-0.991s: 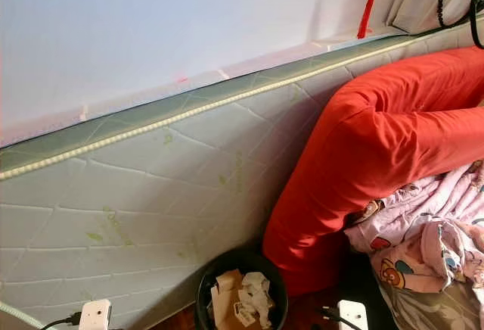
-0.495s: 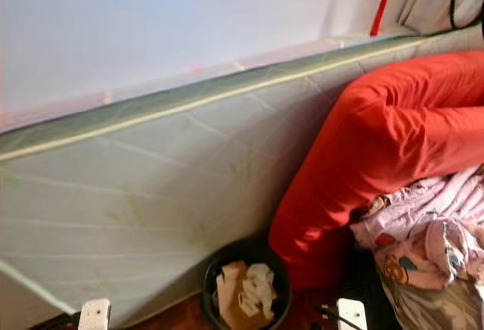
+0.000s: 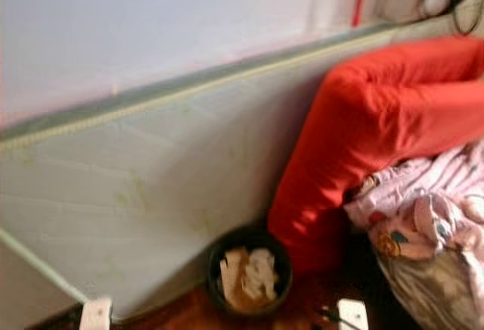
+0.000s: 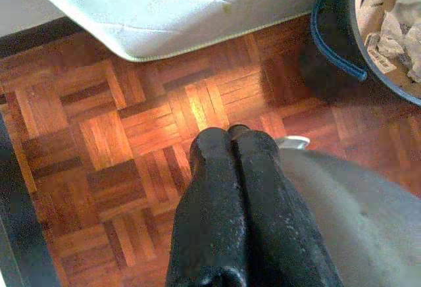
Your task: Clean up the room
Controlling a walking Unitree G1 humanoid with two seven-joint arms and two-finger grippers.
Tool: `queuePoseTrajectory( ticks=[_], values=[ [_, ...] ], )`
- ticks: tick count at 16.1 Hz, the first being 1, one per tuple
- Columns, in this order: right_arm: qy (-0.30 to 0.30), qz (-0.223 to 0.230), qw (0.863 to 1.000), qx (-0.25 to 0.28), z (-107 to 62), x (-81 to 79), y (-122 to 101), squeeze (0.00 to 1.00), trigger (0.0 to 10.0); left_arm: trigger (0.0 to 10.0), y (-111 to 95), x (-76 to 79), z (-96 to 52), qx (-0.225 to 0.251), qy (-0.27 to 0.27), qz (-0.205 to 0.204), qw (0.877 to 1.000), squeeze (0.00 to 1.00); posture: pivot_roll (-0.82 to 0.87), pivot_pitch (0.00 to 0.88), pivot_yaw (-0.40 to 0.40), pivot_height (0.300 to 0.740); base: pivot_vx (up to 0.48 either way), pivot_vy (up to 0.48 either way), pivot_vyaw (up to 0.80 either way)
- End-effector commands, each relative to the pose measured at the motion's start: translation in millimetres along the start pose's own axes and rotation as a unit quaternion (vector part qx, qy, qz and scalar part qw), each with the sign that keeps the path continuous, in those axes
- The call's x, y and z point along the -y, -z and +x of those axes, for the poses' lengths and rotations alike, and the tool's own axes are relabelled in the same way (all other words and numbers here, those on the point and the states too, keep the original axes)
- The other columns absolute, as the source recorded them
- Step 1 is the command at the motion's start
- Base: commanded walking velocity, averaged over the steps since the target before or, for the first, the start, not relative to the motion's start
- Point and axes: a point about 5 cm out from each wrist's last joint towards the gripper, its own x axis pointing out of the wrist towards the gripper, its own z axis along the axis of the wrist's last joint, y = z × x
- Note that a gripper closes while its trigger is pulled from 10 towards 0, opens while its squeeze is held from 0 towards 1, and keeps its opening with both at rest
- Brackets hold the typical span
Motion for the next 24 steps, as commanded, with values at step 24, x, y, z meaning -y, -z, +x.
queuePoseTrajectory(
  ticks=[24],
  values=[
    [-0.002, -0.009, 1.0, -0.001, -0.4, 2.6, -1.3, 0.0, 10.0, 10.0, 5.1, -0.7, -1.1, -0.01, -0.003, 0.019, 1.0, 0.0, 0.14, 0.0, -0.048, 0.736, 0.0, -0.033, -0.16]
  ],
)
